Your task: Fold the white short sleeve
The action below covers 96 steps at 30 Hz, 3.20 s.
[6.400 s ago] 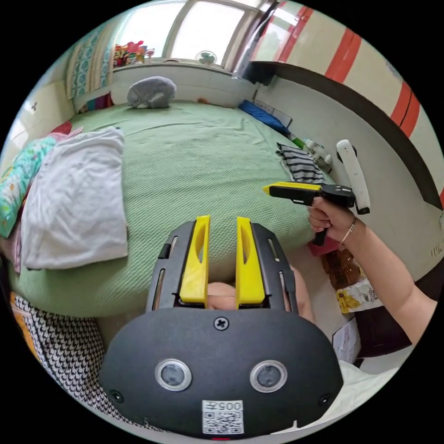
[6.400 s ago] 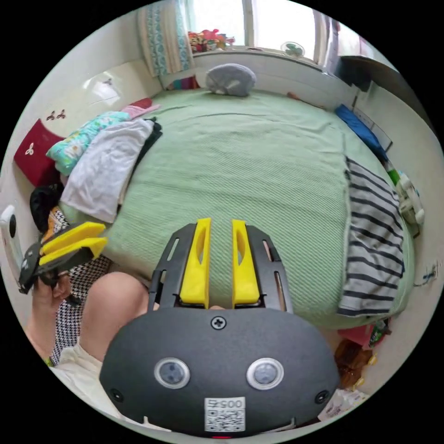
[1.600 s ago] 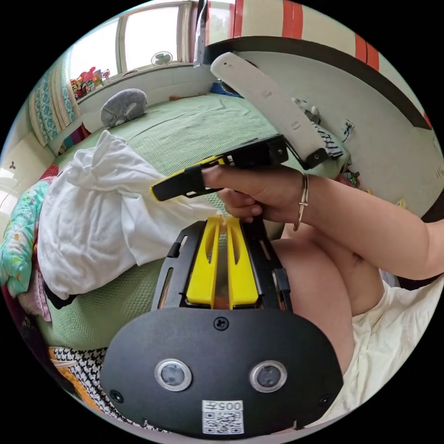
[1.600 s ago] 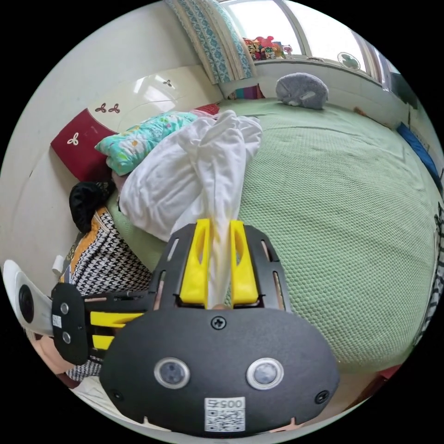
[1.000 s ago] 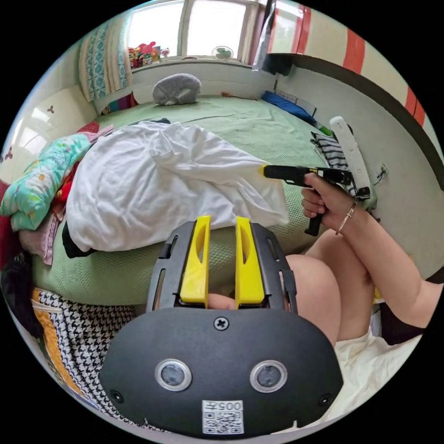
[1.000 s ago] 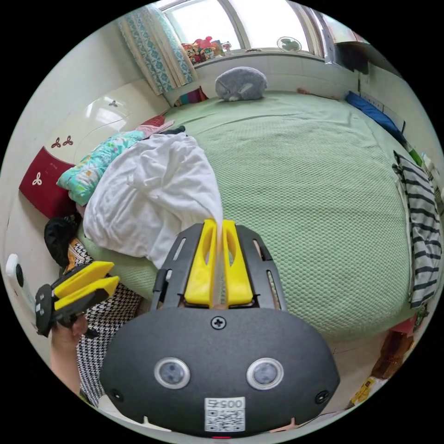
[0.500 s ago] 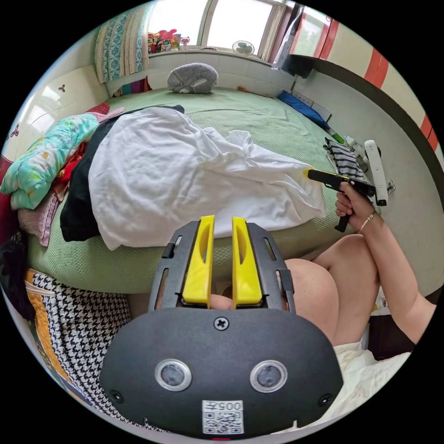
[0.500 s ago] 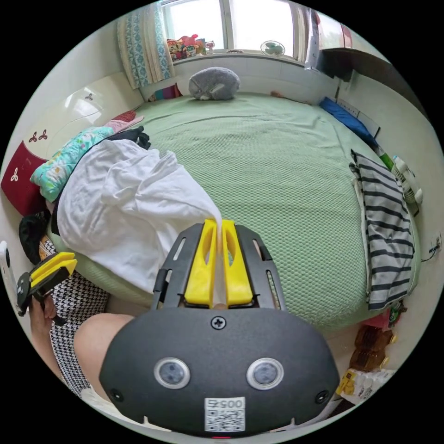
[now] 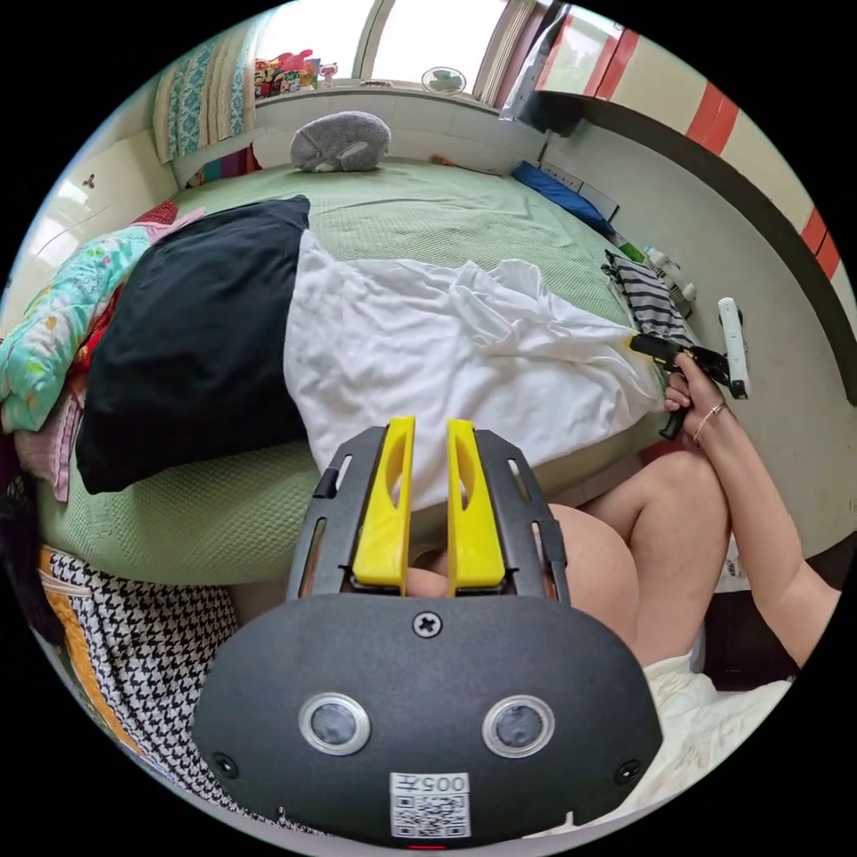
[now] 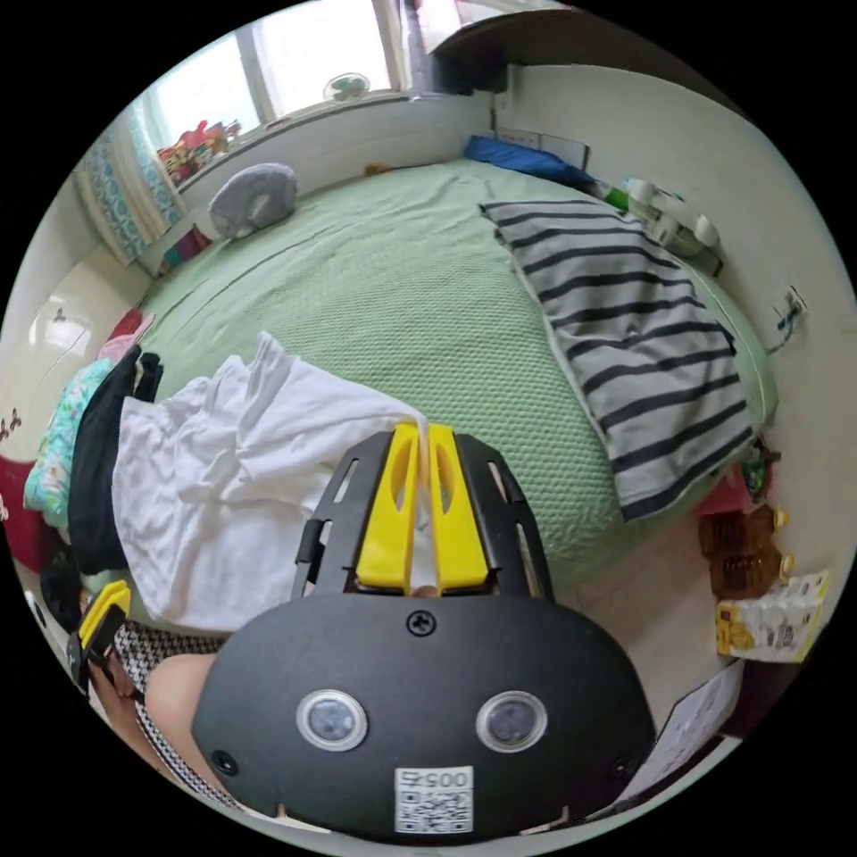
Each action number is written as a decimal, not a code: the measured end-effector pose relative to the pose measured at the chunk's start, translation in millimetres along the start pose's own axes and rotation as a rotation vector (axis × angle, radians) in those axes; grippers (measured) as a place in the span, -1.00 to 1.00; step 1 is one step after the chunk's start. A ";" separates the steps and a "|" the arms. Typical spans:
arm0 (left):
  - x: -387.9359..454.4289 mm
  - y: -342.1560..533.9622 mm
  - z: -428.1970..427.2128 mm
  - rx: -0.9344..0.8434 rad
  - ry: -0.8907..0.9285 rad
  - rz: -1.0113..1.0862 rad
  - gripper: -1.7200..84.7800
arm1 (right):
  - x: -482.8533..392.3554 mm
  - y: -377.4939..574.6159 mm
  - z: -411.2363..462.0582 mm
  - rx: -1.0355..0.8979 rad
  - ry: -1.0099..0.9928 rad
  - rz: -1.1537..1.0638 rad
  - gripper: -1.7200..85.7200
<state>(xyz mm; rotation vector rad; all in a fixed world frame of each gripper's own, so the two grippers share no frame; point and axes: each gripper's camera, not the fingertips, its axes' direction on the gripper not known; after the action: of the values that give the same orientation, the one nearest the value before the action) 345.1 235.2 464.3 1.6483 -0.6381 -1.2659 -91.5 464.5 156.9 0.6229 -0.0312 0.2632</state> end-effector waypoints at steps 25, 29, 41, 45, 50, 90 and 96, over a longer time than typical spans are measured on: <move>-16.6 -16.5 84.1 -0.166 -0.017 -0.035 -0.79 | -161.2 96.1 -63.5 0.067 -0.334 -0.715 -0.64; -6.0 -16.0 81.7 -0.157 -0.085 0.021 -0.80 | -178.4 94.8 -55.8 0.006 -0.281 -0.675 -0.72; -19.8 -4.6 25.2 -0.063 -0.048 -0.007 -0.94 | -127.7 94.6 -85.1 -0.002 -0.304 -0.318 -0.99; -24.6 7.4 -16.3 -0.024 -0.075 -0.019 -0.97 | -92.4 105.3 -129.1 0.081 -0.363 -0.260 -0.99; -35.3 18.1 -55.0 0.011 -0.060 -0.051 -0.97 | -62.4 117.3 -204.0 0.060 -0.444 -0.306 -0.99; 27.9 -36.4 -51.8 -0.170 -0.132 0.179 -0.88 | 48.8 275.1 -363.6 -0.030 -0.182 -0.342 -0.99; 26.6 -17.5 -121.4 -0.155 -0.035 0.262 -0.89 | 47.9 273.3 -379.7 0.014 -0.171 -0.355 -0.99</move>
<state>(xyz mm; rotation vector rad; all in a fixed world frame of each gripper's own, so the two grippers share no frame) 465.1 264.0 441.0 1.3691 -0.7329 -1.1258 -133.4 909.3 9.9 0.6516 -0.0821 -0.1340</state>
